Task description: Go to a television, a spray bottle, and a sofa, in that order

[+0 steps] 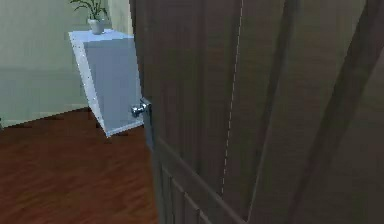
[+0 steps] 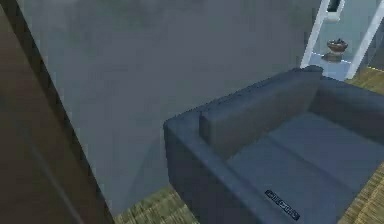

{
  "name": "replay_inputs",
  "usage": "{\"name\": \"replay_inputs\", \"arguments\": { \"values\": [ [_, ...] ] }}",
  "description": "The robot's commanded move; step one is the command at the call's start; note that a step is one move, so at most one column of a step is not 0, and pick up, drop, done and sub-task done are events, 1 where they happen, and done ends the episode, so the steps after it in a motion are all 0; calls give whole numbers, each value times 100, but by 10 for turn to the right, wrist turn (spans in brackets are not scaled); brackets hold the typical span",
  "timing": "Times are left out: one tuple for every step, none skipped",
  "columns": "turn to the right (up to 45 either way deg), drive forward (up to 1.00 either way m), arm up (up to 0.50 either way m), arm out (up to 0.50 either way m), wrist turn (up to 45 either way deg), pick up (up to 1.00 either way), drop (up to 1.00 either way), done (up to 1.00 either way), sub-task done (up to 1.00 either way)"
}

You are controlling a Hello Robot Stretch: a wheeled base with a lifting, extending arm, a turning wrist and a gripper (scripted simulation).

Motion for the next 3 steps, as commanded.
{"name": "replay_inputs", "arguments": {
  "values": [
    [-450,0,0,0,0,0,0,0,0],
    [-450,0,0,0,0,0,0,0,0],
    [-420,0,0,0,0,0,0,0,0]
  ]
}}
